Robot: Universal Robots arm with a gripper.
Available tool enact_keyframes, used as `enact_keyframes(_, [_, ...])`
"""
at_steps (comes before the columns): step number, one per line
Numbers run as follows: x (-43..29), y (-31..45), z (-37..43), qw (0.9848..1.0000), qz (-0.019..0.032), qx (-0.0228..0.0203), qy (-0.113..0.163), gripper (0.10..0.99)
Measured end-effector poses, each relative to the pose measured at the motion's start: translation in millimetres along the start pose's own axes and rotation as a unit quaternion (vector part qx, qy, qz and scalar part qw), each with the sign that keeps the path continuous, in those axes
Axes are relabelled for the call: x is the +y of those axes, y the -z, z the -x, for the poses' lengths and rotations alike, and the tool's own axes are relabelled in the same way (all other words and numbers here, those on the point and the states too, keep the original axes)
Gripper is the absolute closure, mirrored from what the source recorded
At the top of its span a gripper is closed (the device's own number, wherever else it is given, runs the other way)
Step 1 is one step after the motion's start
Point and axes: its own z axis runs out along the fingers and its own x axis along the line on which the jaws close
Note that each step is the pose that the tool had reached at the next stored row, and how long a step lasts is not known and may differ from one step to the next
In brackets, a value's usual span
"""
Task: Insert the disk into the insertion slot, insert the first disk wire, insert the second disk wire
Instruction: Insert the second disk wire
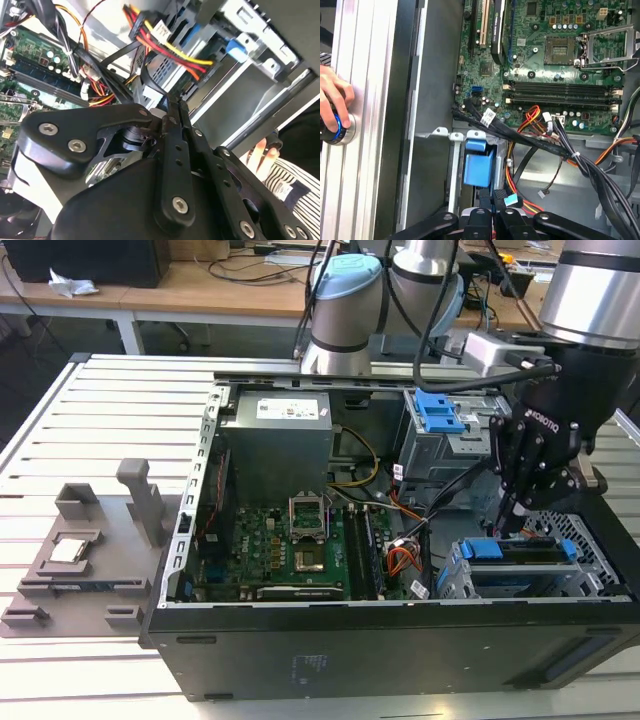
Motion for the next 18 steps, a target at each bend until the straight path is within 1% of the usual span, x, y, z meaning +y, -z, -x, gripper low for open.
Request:
enact_keyframes(1, [-2.2,0.1,-0.3,1.0,0.0013,-0.0001,0.0,0.945])
enact_keyframes(2, [-5.4,0.0,-1.3,1.0,0.0036,-0.0003,0.001,0.945])
enact_keyframes(5, [-7.5,-1.2,-6.6,1.0,0.0077,-0.0007,-0.001,0.945])
enact_keyframes(7, [-11.6,-1.2,-7.2,0.9999,0.0102,-0.001,-0.002,0.945])
enact_keyframes(12, [-14.3,-1.8,-8.2,0.9998,0.0154,-0.002,-0.011,0.945])
enact_keyframes(14, [-16.7,-2.4,-9.6,0.9997,0.0183,-0.0024,-0.015,0.945])
enact_keyframes(18, [-17.7,-4.4,-11.8,0.9995,0.0227,-0.0032,-0.023,0.945])
